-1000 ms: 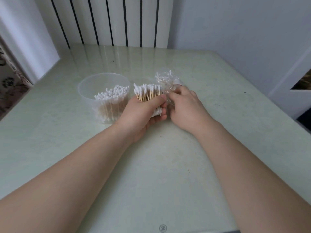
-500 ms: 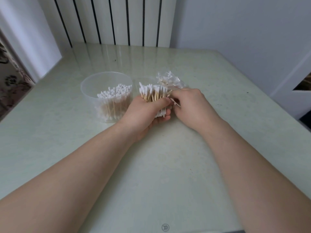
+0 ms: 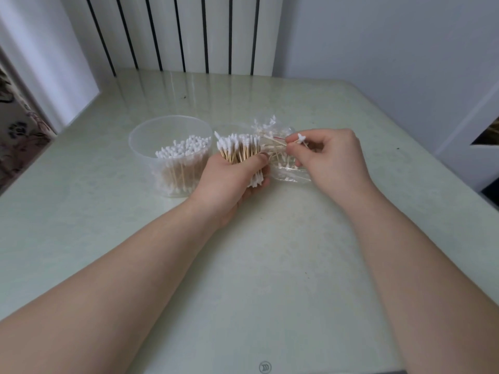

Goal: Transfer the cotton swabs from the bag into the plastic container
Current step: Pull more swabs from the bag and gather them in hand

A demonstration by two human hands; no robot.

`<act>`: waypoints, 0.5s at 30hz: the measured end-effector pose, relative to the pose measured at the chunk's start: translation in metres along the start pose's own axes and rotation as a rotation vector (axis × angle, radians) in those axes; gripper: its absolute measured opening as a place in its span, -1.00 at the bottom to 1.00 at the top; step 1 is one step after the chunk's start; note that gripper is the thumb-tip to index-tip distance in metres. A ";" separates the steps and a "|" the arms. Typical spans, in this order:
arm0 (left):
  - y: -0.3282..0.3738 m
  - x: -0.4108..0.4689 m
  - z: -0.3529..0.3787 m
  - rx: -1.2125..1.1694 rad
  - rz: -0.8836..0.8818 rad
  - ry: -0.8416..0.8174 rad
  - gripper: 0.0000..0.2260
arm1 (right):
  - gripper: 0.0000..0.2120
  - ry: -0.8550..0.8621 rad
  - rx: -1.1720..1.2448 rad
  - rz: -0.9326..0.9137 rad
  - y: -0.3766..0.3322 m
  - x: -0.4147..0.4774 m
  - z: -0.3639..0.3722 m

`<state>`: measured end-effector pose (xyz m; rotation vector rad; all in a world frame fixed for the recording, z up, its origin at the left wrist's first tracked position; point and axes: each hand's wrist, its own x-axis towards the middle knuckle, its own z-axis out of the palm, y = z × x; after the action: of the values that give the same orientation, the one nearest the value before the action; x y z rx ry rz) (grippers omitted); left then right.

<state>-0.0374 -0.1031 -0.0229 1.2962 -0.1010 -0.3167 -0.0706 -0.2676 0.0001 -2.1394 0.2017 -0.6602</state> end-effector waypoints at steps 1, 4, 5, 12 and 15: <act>0.000 0.000 0.000 -0.018 -0.011 0.004 -0.85 | -0.87 0.014 0.066 0.016 -0.001 0.000 -0.001; 0.001 0.001 0.000 -0.039 -0.027 0.001 -0.83 | -0.86 0.030 0.178 0.036 -0.005 0.000 -0.003; 0.001 0.001 -0.001 -0.034 -0.021 0.003 -0.82 | -0.86 0.024 0.198 0.035 -0.006 -0.001 -0.003; 0.001 0.000 -0.001 -0.055 0.011 0.030 -0.82 | -0.88 -0.046 0.412 0.114 -0.015 -0.007 -0.005; 0.001 0.000 -0.001 -0.042 0.017 0.003 -0.85 | -0.89 -0.047 0.468 0.155 -0.014 -0.005 -0.007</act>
<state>-0.0373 -0.1021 -0.0226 1.2541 -0.1022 -0.3012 -0.0798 -0.2624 0.0128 -1.6701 0.1660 -0.5073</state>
